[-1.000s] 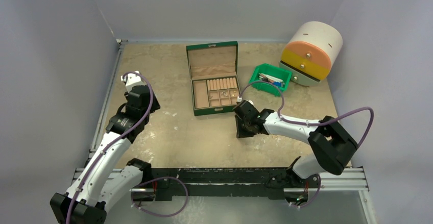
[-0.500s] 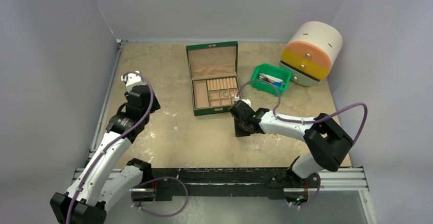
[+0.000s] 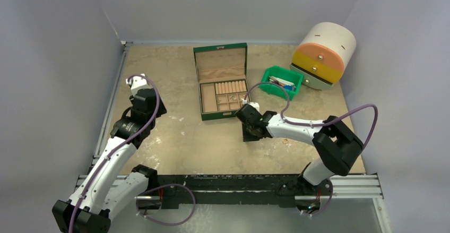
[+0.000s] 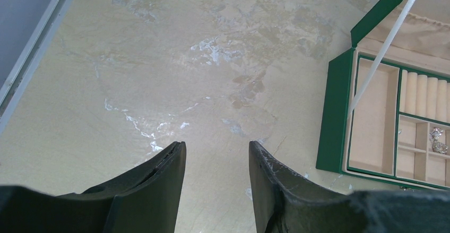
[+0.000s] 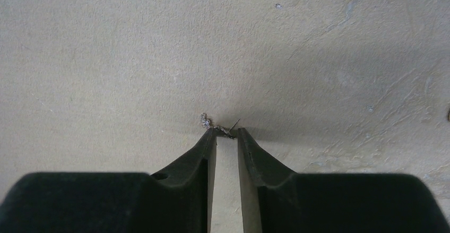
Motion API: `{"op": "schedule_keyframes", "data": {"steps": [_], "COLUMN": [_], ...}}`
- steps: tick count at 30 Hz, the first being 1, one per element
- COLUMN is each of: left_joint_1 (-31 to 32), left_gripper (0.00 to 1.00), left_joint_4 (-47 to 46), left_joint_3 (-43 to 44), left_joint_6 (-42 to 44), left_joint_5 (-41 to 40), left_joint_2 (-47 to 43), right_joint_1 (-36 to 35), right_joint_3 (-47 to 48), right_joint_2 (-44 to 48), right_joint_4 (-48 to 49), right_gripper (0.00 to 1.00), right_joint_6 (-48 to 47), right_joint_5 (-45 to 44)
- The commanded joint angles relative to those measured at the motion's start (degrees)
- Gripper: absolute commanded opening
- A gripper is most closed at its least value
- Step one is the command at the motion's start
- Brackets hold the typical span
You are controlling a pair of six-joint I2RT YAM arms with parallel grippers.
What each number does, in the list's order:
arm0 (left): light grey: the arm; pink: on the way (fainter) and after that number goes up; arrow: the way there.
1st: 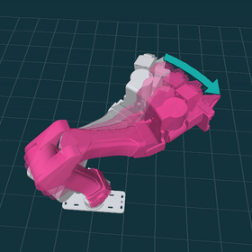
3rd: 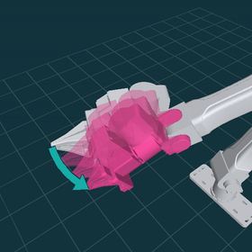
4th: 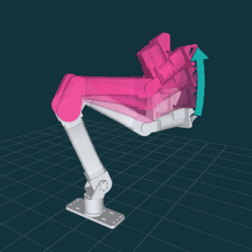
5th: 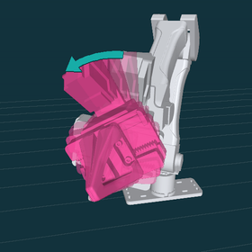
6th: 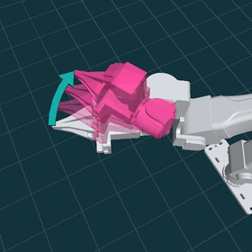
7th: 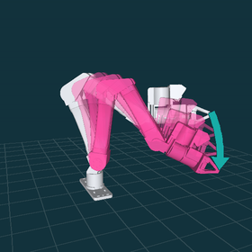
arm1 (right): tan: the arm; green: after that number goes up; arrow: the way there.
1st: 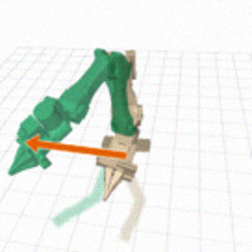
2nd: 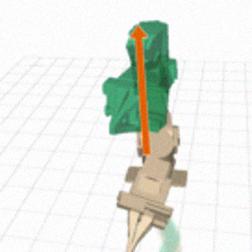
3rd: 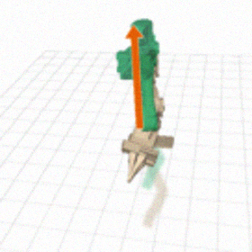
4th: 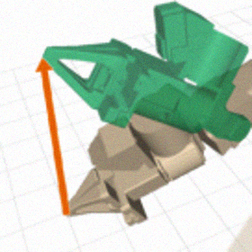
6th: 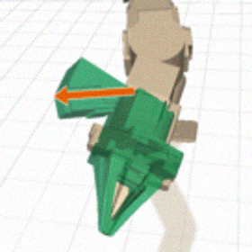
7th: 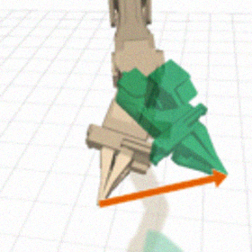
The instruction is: Organize the mixed jewelry
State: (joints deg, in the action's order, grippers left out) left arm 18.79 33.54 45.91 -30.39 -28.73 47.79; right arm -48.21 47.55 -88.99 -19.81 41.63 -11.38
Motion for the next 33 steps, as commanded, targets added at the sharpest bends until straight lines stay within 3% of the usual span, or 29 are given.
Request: {"op": "schedule_keyframes", "data": {"steps": [1,10,26,33], "left_joint_1": [0.2,0.2,0.2,0.2], "left_gripper": [0.46,0.46,0.46,0.46], "left_joint_4": [-1.8,-1.8,-1.8,-1.8], "left_joint_3": [1.5,1.5,1.5,1.5], "left_joint_6": [0.8,0.8,0.8,0.8], "left_joint_5": [-0.3,-0.4,-0.3,-0.2], "left_joint_2": [-0.1,-0.2,-0.4,-0.5], "right_joint_1": [-0.1,-0.7,-1.9,-2.0], "right_joint_3": [0.3,0.4,1.4,2.9], "right_joint_2": [-2.1,-3.5,-3.9,-1.3], "right_joint_4": [-2.9,-1.9,-2.8,-5.2], "right_gripper": [0.25,0.24,0.03,0.01], "right_joint_6": [0.7,0.9,1.1,1.4], "right_joint_5": [-3.3,-3.0,-3.4,-4.3]}}
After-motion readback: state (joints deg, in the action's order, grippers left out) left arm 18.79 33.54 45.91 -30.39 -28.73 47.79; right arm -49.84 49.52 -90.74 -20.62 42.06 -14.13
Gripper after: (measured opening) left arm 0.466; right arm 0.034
